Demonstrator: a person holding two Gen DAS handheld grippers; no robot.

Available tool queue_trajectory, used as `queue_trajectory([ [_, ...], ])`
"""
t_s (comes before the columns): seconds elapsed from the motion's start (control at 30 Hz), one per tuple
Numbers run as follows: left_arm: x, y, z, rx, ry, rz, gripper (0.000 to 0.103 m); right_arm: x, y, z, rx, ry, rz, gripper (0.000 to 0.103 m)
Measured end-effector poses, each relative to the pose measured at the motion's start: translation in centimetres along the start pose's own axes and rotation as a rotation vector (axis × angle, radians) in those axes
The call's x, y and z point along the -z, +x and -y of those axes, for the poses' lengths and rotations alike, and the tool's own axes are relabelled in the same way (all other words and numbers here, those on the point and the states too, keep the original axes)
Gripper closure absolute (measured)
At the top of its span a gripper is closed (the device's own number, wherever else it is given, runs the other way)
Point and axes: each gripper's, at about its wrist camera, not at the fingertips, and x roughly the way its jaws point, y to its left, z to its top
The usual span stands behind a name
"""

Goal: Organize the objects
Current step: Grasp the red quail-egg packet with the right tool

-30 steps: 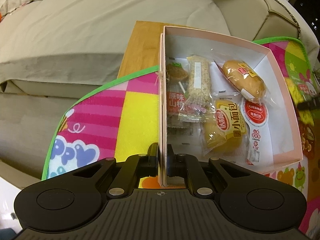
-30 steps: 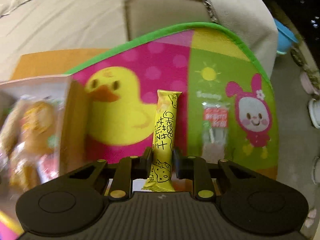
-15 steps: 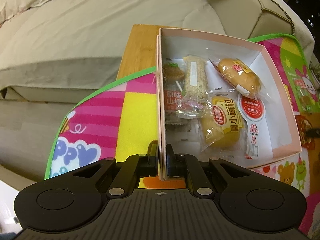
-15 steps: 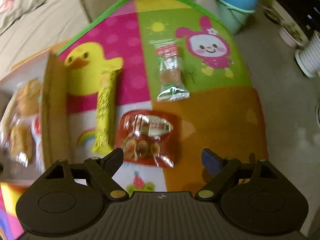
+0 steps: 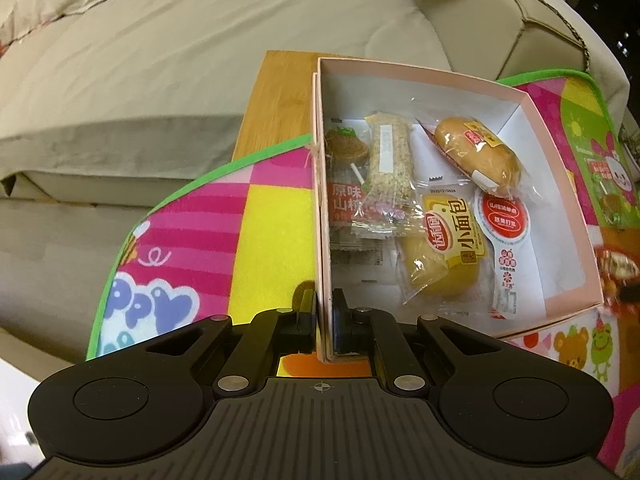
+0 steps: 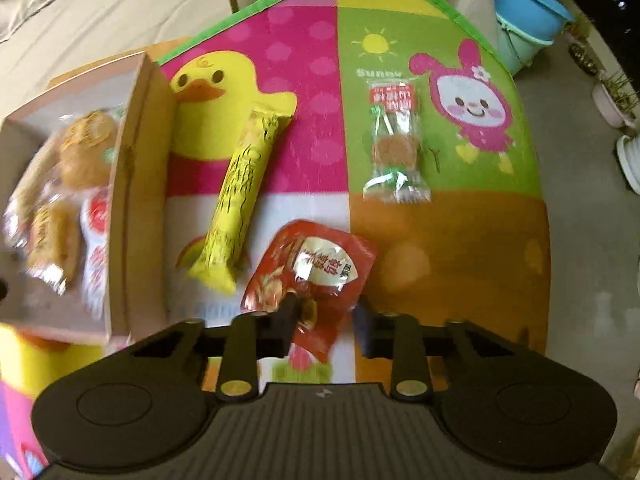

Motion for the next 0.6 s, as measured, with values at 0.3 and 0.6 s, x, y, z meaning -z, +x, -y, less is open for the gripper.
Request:
queue_trajectory([
  [0.3,0.0,0.0,0.0,0.002,0.009,-0.015,0.093,3.4,-2.8,0.2,0.007,-0.087,-0.003,0.025],
  [0.6,0.0,-0.1,-0.1,0.009,0.009,-0.001,0.093,4.5,1.3,-3.9,0.084,-0.771,0.104,0.015],
])
